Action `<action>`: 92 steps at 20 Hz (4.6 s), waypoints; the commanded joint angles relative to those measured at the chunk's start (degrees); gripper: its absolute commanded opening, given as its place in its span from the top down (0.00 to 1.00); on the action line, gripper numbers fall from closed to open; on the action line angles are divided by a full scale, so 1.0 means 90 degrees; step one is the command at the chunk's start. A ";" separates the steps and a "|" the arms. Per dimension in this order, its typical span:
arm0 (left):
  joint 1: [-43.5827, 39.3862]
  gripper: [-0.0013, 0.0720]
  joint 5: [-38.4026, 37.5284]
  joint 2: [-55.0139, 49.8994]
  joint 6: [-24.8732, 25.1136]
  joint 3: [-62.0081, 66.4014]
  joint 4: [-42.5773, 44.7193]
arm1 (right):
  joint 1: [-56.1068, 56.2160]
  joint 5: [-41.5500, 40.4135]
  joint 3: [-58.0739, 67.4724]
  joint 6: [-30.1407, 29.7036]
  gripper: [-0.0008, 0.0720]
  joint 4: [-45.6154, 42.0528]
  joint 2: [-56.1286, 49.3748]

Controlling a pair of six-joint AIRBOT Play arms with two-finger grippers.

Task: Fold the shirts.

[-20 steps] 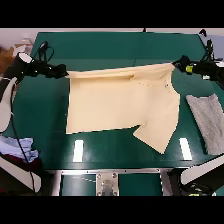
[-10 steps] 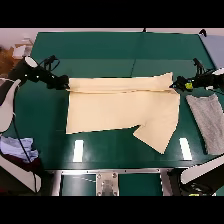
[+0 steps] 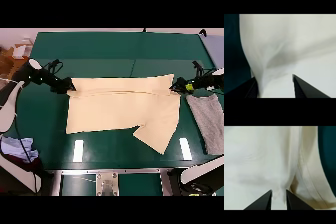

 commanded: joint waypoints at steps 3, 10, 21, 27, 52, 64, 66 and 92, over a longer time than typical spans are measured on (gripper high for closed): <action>0.0673 0.32 -0.1974 0.0294 -0.0760 0.0051 0.0097 | -0.0651 0.0580 -0.0153 0.0517 0.68 -0.0114 0.1008; 0.0911 0.32 0.0364 0.4209 -0.1061 -0.4816 -0.0070 | -0.2256 -0.0510 -0.3772 0.0100 0.57 0.0109 0.3789; 0.0911 0.48 0.2844 0.7230 -0.0988 -0.9248 -0.2472 | -0.2463 -0.1481 -0.5496 -0.0066 0.48 0.1654 0.4736; 0.0168 0.48 0.3971 0.7104 -0.1003 -0.9248 -0.3075 | -0.2385 -0.1673 -0.5496 -0.0070 0.48 0.1802 0.4736; 0.0046 0.95 0.5183 0.6081 0.0282 -0.8415 -0.2994 | -0.2358 -0.0527 -0.8099 0.0036 0.43 0.0840 0.4762; 0.0046 0.95 0.4765 0.6084 0.0284 -0.8400 -0.2992 | -0.1639 -0.0782 -0.8208 -0.0954 0.95 0.1824 0.4767; 0.0046 0.95 0.4330 0.6156 0.0279 -0.8245 -0.2832 | -0.1654 -0.0391 -0.8019 -0.0736 0.97 0.1756 0.4952; -0.0061 0.95 0.1302 0.0923 -0.1239 -0.0447 -0.0058 | 0.0823 -0.1175 -0.0974 0.1756 0.97 0.0821 0.1122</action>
